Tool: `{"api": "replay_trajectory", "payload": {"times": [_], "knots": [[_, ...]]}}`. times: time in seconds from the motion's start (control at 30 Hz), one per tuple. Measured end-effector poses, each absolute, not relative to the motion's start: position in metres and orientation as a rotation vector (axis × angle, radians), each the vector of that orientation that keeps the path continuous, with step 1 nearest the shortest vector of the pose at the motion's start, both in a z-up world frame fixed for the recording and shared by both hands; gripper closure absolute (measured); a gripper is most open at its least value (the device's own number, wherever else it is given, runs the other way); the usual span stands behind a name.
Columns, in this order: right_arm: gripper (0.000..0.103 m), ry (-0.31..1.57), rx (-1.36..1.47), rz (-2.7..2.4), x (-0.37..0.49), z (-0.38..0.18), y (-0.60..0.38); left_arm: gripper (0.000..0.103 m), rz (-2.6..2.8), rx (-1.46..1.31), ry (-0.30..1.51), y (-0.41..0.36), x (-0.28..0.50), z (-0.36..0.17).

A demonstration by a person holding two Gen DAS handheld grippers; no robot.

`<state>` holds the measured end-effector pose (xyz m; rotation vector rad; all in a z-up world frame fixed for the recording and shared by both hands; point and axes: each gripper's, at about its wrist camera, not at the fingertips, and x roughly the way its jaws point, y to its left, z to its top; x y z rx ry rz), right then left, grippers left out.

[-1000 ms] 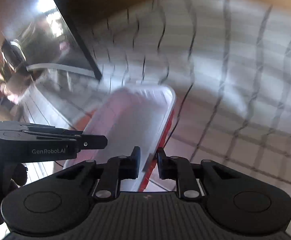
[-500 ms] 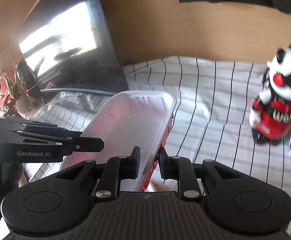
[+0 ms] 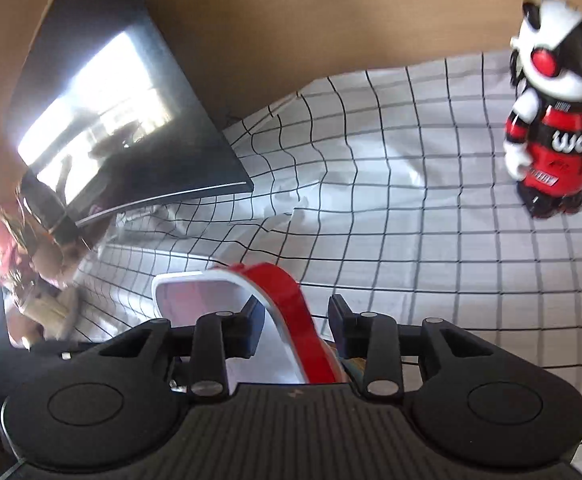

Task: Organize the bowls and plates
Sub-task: 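Grasp the tray rim with both grippers and lift it, then lower the tray into the white bowl atop the stack and open both grippers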

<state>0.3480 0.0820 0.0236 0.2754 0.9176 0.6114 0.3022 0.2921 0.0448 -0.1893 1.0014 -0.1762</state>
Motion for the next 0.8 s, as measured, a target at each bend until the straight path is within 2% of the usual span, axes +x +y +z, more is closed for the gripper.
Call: {"api": "replay_trajectory", "payload": {"times": [0.03, 0.17, 0.6, 0.8], "knots": [[0.064, 0.918, 0.284, 0.6, 0.348, 0.024, 0.084, 0.087, -0.173, -0.19, 1.0, 0.291, 0.302, 0.048], [0.06, 0.851, 0.27, 0.63, 0.332, 0.038, 0.081, 0.086, -0.181, -0.169, 0.972, 0.288, 0.297, 0.061], [0.06, 0.846, 0.239, 0.56, 0.292, 0.023, 0.052, 0.086, -0.212, -0.19, 0.968, 0.289, 0.269, 0.061], [0.06, 0.877, 0.193, 0.491, 0.284, 0.01, 0.05, 0.086, -0.19, -0.119, 0.969, 0.286, 0.257, 0.057]]}}
